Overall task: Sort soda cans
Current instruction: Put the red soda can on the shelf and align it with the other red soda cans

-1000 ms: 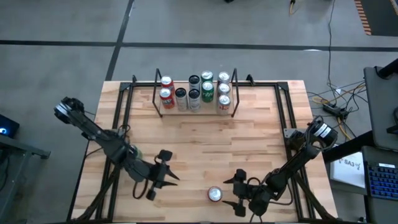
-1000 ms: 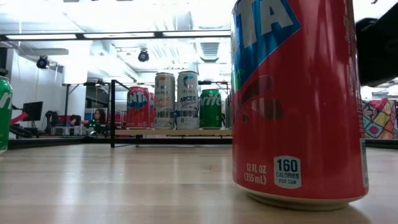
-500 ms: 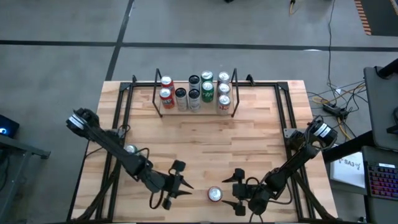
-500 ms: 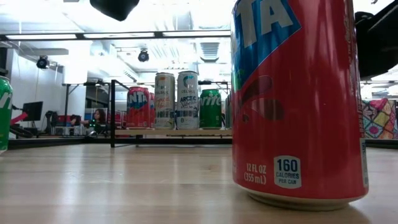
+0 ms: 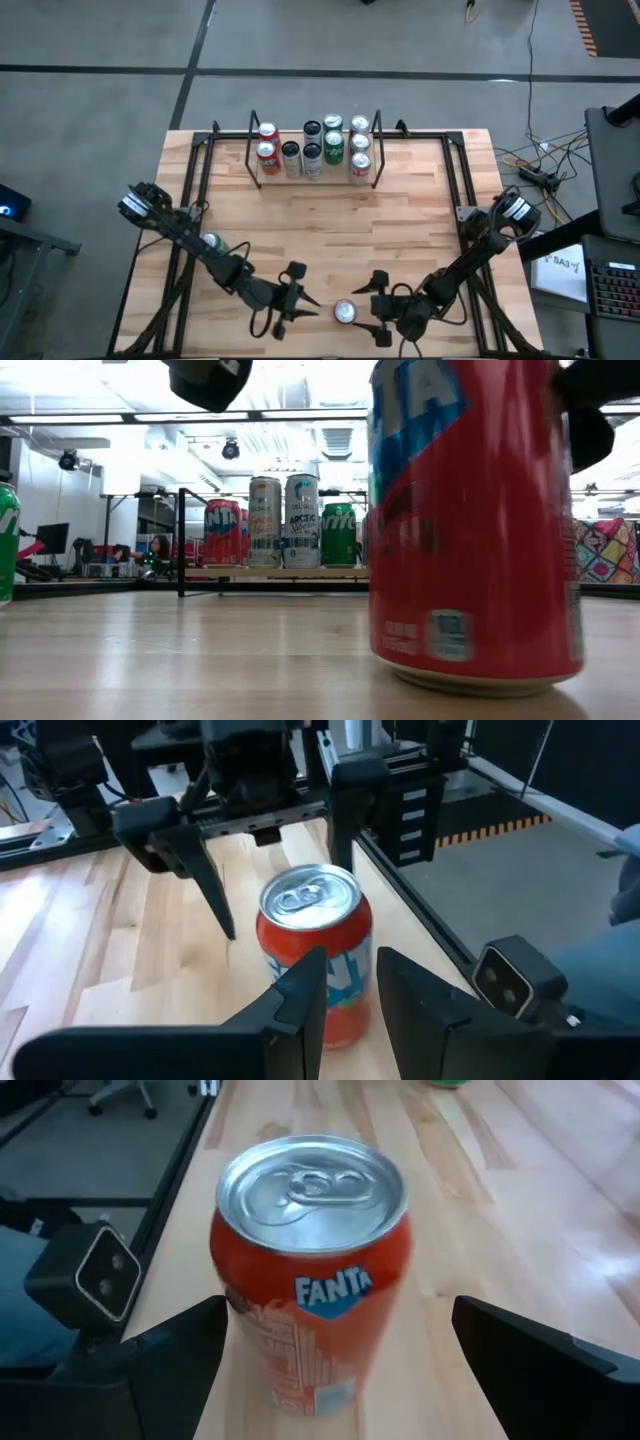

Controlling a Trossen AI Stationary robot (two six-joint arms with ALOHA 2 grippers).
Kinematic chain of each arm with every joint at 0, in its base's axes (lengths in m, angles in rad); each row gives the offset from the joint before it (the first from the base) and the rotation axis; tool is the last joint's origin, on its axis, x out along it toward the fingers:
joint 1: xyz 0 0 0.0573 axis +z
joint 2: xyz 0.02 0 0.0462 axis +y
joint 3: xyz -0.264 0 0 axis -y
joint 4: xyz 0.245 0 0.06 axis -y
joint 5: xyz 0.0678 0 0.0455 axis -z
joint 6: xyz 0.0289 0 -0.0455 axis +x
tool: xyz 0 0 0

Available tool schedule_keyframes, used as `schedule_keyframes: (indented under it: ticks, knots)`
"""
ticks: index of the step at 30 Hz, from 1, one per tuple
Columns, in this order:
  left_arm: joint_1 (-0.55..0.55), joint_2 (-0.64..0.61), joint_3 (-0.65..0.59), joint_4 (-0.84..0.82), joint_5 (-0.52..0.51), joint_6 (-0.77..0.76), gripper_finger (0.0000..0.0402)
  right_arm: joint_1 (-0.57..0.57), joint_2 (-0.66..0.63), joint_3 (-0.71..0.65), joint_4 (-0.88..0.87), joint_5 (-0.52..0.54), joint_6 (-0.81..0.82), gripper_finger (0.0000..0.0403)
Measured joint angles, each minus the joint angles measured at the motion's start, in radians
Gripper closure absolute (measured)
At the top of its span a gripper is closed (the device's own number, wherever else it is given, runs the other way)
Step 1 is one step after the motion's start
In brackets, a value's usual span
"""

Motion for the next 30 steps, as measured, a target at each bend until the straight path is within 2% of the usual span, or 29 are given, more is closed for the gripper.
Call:
schedule_keyframes:
  ticks: [5, 14, 17, 20, 23, 30]
  knots:
    - [0.006, 0.022, 0.000, 0.044, 0.008, 0.000, 0.0326, -0.030, 0.063, 0.005, 0.102, -0.030, -0.072, 0.0028]
    - [0.008, 0.020, -0.003, 0.044, 0.008, -0.006, 0.0326, -0.086, 0.096, 0.035, 0.125, -0.022, -0.138, 0.0029]
    - [0.008, 0.012, -0.005, 0.044, 0.008, -0.001, 0.0326, -0.103, 0.096, 0.043, 0.126, -0.025, -0.158, 0.0050]
    - [0.008, -0.009, -0.006, 0.030, 0.007, 0.009, 0.0326, -0.123, 0.096, 0.043, 0.125, -0.045, -0.158, 0.0094]
    - [0.008, -0.061, -0.012, -0.002, 0.002, 0.037, 0.0326, -0.137, 0.095, 0.043, 0.128, -0.056, -0.158, 0.0130]
    - [0.008, -0.322, -0.036, -0.177, -0.027, 0.187, 0.0326, -0.193, 0.021, 0.040, 0.110, -0.090, -0.237, 0.0130]
